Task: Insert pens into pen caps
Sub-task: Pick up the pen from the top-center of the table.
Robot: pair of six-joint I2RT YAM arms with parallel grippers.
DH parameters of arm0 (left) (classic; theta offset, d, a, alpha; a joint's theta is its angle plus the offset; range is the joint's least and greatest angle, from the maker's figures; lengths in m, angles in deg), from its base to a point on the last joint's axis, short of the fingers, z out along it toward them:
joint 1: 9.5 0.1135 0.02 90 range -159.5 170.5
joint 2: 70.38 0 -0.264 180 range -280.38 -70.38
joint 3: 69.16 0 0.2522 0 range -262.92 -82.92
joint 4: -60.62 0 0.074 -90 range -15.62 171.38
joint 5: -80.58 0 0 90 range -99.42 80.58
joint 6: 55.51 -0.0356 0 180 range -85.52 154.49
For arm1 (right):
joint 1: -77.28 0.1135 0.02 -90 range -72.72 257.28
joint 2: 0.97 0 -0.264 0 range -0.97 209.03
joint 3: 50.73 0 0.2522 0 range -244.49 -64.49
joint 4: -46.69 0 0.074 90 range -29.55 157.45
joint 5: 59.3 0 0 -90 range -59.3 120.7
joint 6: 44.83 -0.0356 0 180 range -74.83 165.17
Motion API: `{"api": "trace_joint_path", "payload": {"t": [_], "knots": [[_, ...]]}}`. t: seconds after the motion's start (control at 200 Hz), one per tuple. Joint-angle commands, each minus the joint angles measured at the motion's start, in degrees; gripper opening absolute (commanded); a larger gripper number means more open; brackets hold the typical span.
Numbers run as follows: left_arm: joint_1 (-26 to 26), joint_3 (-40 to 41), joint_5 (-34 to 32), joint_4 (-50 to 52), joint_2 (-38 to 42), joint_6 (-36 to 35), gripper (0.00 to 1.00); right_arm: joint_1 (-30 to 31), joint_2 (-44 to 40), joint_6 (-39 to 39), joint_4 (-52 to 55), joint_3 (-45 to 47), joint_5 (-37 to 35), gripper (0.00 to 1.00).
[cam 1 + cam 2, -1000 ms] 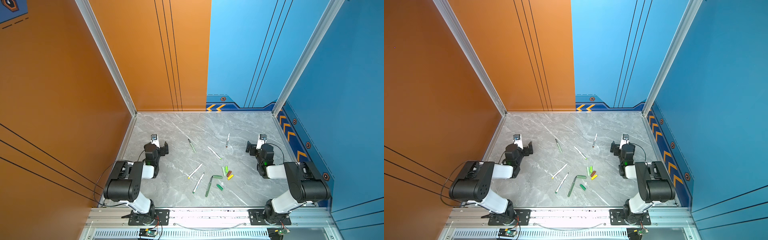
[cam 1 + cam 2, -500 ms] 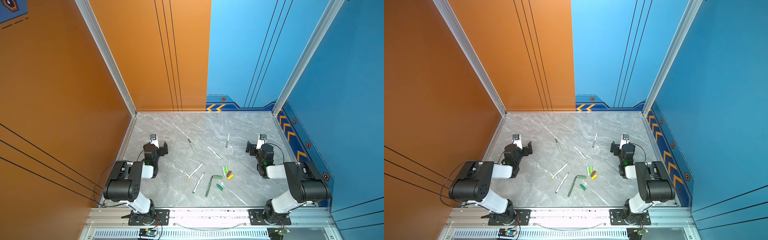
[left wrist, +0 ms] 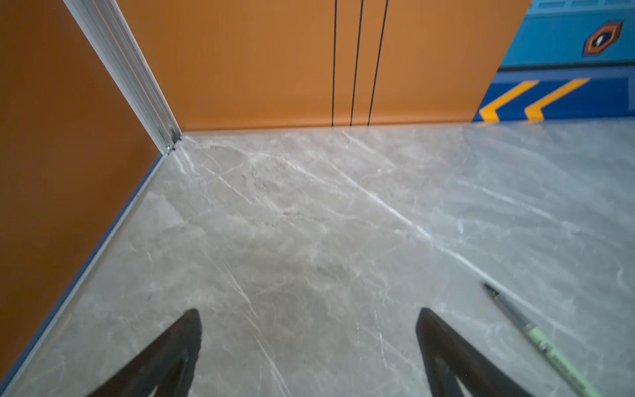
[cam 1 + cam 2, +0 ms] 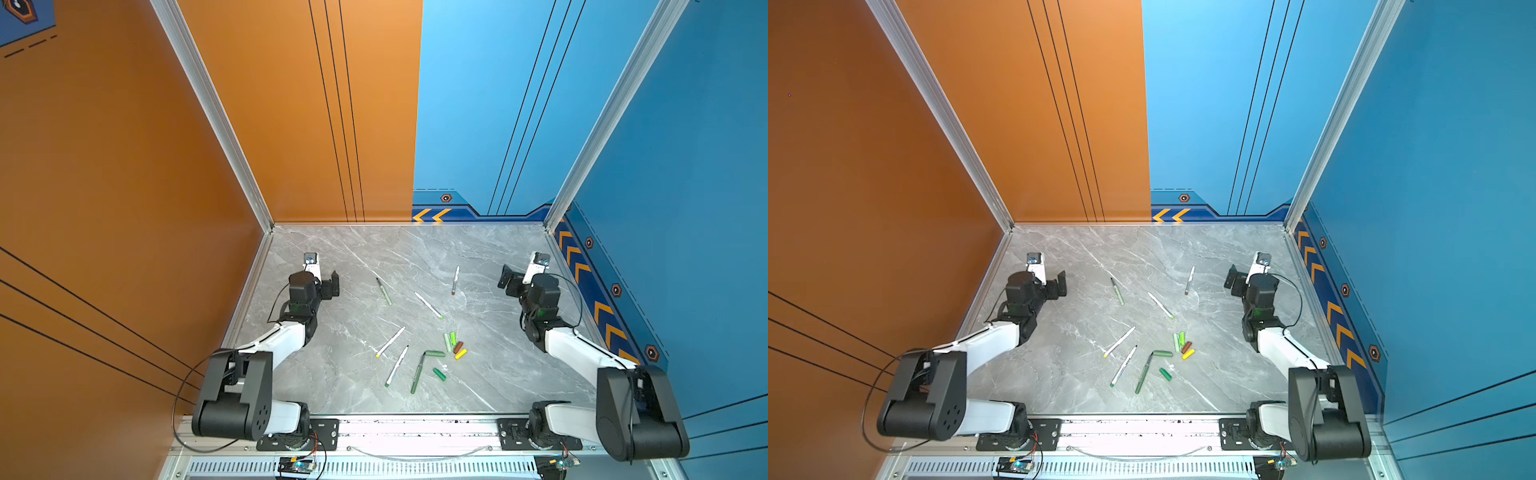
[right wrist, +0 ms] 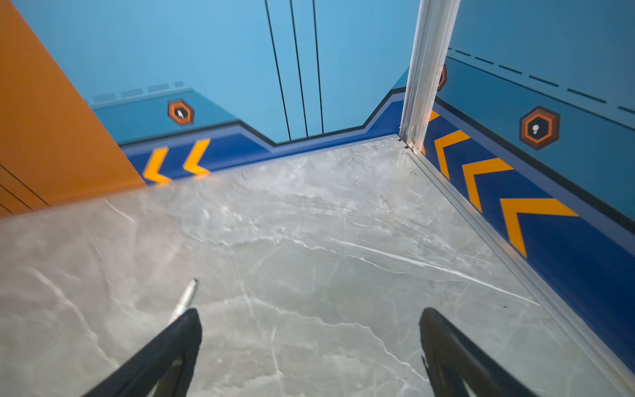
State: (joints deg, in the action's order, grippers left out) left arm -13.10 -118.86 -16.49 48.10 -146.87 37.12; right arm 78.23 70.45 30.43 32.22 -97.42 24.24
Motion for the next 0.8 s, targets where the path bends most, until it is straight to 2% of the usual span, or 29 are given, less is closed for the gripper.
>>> {"api": "trace_joint_path", "payload": {"t": [0.0, 0.04, 0.085, 0.135, 0.155, 0.175, 0.245, 0.34, 0.496, 0.636, 0.796], "knots": [[1.91, -8.32, -0.12, 22.86, 2.87, 11.79, 0.98, -4.79, -2.14, -16.64, 7.68, -0.52, 14.42, 0.99], [3.54, -10.21, 6.66, 25.58, 3.00, 13.19, 0.98, -6.24, -2.07, -19.95, 2.47, 1.28, 18.99, 1.00], [5.35, -10.27, 14.65, 24.03, 3.06, 17.07, 0.98, -6.95, -1.96, -21.86, 0.55, 1.76, 21.66, 0.99], [6.53, -9.61, 22.70, 20.07, 2.94, 20.47, 0.98, -6.42, -1.90, -21.25, 6.44, -0.80, 20.97, 0.96], [6.51, -9.50, 24.74, 18.75, 2.86, 21.43, 1.00, -5.87, -1.82, -20.35, 9.74, -2.00, 20.43, 0.96], [6.12, -9.74, 25.64, 18.39, 2.84, 22.11, 0.98, -4.95, -1.54, -19.18, 12.54, -3.09, 19.90, 0.95], [3.00, -10.82, 24.13, 19.79, 2.90, 21.56, 0.95, -0.38, -0.46, -15.15, 25.05, -8.61, 13.11, 0.93], [-4.11, -13.52, 19.18, 25.28, 2.63, 17.32, 0.95, 6.91, 3.22, -10.34, 39.27, -16.60, 4.76, 0.91], [-16.28, -18.53, 11.68, 33.27, 0.23, 10.90, 0.96, 16.23, 11.45, -8.11, 50.71, -25.26, -4.33, 0.84], [-25.00, -20.64, 9.42, 35.33, -1.74, 8.06, 0.96, 19.11, 21.66, -9.84, 55.15, -32.51, -3.70, 0.74], [-31.68, -22.40, 8.57, 36.48, -3.73, 6.46, 0.96, 20.44, 31.16, -10.86, 58.00, -40.03, -3.72, 0.71]]}}
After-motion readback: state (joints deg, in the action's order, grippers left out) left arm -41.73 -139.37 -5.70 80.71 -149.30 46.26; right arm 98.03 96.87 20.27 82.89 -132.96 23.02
